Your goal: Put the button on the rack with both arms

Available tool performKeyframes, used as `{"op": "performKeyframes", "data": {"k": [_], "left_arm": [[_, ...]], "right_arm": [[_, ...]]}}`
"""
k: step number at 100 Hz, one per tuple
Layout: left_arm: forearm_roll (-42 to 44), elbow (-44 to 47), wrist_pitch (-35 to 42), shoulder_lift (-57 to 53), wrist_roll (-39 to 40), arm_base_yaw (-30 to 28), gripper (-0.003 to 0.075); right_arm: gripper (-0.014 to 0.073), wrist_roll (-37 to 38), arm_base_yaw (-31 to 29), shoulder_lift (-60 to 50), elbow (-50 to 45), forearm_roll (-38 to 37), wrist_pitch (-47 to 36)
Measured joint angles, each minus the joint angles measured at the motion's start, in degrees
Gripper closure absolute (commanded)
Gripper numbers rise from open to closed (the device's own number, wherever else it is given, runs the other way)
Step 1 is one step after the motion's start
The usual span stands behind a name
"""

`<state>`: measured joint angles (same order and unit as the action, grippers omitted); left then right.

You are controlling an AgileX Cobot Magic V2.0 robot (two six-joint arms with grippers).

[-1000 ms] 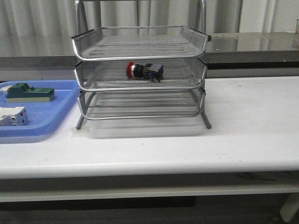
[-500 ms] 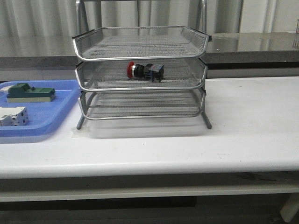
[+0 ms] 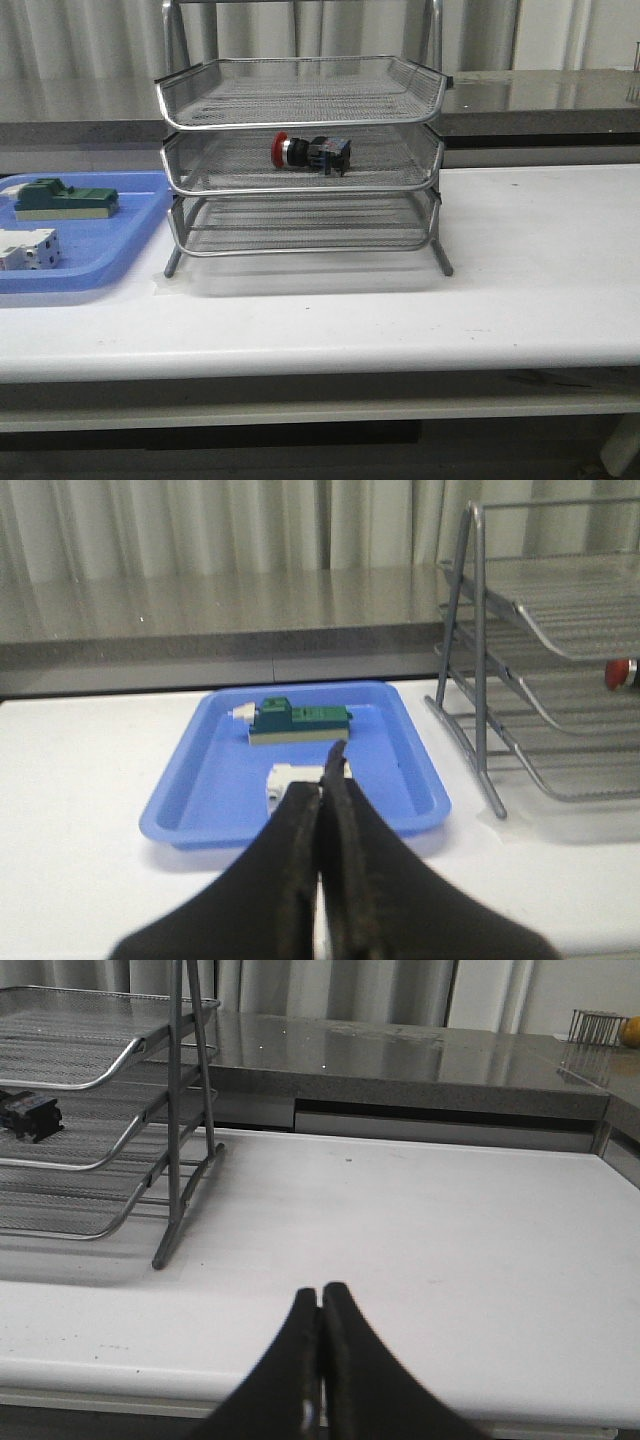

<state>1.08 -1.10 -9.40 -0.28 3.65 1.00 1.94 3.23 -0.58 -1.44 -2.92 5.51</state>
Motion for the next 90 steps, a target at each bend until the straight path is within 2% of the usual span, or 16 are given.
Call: {"op": "performKeyframes", "data": {"k": [20,44,90], "left_arm": [[-3.2,1.3,0.1,0.0,-1.2,0.0,0.0741],[-3.4,1.3,4.2,0.0,-1.5,0.0,0.0741],[-3.4,1.3,4.2,0.0,-1.6,0.0,0.0741]], "right_arm": [[0.0659,0.0,0.0,0.0,0.0,0.0,0.0],[0.0659,0.0,0.0,0.0,0.0,0.0,0.0],[0.0659,0.0,0.0,0.0,0.0,0.0,0.0]]}}
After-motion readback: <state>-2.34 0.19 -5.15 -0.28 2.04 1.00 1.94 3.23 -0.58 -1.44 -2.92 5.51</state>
